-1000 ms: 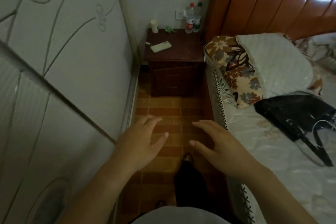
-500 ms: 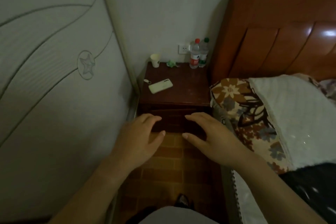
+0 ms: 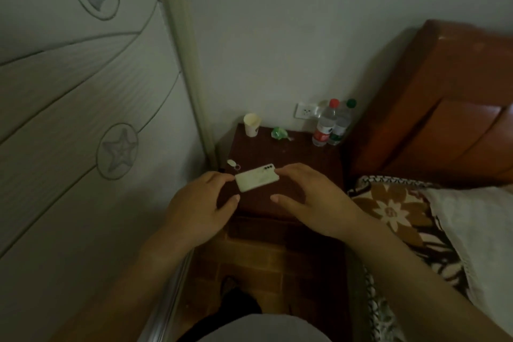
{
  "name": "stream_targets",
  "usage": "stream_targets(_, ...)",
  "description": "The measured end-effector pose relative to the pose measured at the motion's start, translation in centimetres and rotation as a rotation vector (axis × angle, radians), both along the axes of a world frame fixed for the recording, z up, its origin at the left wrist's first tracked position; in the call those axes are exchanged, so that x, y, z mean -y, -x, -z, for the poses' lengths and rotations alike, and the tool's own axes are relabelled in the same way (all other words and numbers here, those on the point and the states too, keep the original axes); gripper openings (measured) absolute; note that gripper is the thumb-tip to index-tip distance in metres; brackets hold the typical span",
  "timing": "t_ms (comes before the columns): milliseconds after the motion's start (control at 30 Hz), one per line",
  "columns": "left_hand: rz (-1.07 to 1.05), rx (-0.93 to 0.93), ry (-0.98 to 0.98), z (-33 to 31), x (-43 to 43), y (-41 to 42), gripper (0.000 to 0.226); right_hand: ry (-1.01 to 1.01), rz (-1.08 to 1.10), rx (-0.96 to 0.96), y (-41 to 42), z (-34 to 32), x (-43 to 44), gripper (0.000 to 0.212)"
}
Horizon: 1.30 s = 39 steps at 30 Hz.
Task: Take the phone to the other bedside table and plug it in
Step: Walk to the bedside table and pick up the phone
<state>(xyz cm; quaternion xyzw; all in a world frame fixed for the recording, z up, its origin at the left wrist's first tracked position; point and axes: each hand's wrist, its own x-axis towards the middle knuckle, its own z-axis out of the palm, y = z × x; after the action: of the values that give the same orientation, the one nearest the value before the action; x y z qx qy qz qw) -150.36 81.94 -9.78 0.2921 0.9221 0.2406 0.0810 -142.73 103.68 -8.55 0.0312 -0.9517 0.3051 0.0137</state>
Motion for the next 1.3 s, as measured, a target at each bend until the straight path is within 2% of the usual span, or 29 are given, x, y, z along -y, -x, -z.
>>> stream_targets(267, -0.052, 0.130, 0.049, 3.7, -3.2, 8.8, 0.045, 0.036, -0.040, 0.054, 9.2, 3.5, -4.1, 0.051)
stream_targets(433, -0.183, 0.189, 0.025, 6.1, -5.2, 11.4, 0.045, 0.031, -0.111, 0.053, 14.3, 6.4, -6.7, 0.049)
stream_targets(633, -0.414, 0.262, 0.003, 9.8, -7.6, 11.9, 0.041, 0.075, -0.251, 0.099, 19.0, 11.8, -9.4, 0.055)
stream_targets(933, -0.678, 0.425, 0.022, 17.4, -9.5, 12.1, 0.046, -0.015, -0.453, 0.261, 23.4, 23.9, -10.0, 0.072)
stream_targets(1133, -0.733, 0.480, 0.037, 22.9, -8.4, 12.5, 0.043, 0.030, -0.578, 0.311, 25.3, 30.8, -6.7, 0.072)
stream_targets(1300, -0.787, 0.559, -0.009, 26.0, -7.0, 11.1, 0.048, -0.090, -0.714, 0.291, 27.3, 35.4, -5.7, 0.084)
